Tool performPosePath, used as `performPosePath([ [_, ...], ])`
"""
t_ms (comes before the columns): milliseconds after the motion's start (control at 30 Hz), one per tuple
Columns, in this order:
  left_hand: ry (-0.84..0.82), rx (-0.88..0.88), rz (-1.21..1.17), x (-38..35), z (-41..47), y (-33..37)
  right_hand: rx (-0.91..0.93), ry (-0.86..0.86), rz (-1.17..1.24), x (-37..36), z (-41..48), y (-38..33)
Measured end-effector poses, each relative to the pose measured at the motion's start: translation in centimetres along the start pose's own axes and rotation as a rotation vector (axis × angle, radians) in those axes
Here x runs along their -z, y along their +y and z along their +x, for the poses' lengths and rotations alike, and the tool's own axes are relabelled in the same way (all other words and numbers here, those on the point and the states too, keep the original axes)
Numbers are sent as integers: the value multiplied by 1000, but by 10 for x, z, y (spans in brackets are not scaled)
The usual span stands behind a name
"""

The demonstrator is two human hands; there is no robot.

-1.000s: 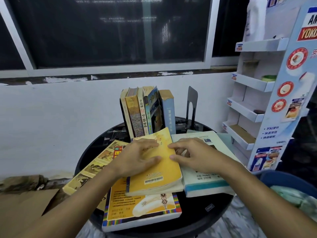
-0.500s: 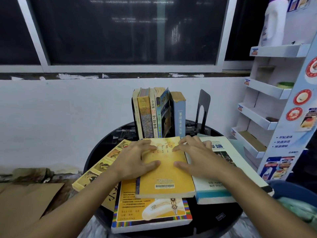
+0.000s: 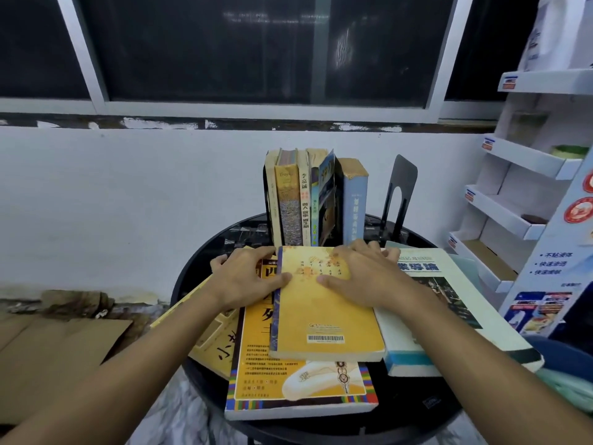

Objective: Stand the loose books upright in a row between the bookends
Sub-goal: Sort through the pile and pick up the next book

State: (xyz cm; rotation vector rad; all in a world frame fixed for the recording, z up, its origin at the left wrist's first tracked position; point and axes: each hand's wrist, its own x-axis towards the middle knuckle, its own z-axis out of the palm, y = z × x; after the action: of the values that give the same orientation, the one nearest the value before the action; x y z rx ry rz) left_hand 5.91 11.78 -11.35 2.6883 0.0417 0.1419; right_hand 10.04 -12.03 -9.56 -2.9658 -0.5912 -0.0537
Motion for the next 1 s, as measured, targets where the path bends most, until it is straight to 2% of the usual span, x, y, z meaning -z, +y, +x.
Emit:
performPosePath([
  [267, -83, -42, -110, 0, 8, 3, 43, -69, 25, 0, 7, 7],
  [533, 1, -140, -569, 6, -6, 13, 117, -2, 100, -1, 8, 0],
  [700, -37, -180, -815, 16, -17, 29, 133, 19, 233, 16, -3, -3],
  [900, 15, -210, -966, 25, -26, 48, 177, 69, 459, 30, -13, 7],
  [1000, -21, -262, -992, 26, -32, 59, 190, 106, 506, 39, -22, 12],
])
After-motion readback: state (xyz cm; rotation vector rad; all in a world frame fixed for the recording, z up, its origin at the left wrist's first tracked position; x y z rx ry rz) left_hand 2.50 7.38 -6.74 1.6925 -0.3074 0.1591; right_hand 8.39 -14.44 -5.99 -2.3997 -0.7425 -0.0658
